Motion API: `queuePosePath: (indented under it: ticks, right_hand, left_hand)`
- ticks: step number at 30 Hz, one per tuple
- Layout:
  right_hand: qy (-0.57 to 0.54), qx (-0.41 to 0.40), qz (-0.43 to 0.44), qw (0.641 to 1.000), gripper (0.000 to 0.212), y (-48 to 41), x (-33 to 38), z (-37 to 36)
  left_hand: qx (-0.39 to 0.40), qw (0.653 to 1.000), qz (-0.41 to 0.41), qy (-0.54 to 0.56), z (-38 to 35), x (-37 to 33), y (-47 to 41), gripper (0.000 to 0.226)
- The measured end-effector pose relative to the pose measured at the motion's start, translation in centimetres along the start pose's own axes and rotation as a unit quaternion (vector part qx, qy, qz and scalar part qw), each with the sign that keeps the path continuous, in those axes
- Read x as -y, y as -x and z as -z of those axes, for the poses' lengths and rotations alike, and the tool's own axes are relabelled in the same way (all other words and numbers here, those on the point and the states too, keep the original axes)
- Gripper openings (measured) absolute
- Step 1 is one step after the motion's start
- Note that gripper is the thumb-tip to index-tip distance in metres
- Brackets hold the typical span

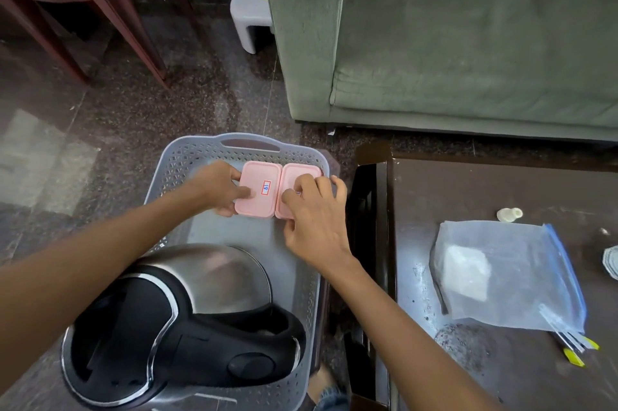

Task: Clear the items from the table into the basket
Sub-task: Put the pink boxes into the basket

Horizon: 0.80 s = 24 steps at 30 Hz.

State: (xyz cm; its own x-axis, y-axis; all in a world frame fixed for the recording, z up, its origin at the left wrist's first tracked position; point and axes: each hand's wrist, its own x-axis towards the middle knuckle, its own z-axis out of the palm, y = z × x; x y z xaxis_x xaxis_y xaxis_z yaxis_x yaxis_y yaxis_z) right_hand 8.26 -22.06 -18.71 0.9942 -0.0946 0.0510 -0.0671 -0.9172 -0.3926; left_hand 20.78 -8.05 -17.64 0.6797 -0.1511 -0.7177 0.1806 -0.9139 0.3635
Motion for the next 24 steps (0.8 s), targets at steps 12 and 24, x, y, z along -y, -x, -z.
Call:
queuePosePath:
  ticks: [12, 24]
  right_hand:
    - [-0.154, -0.159, -0.033, 0.975, 0.010, 4.3, -5.4, 5.4]
    - [-0.167, -0.192, -0.282, 0.925, 0.013, 27.5, -34.8, 17.7]
  left_hand:
    - [-0.123, 0.883, -0.227, -0.391, -3.4, -14.1, 10.0, 0.018]
    - [0.136, 0.898, -0.377, -0.180, -26.7, -36.0, 18.4, 0.016]
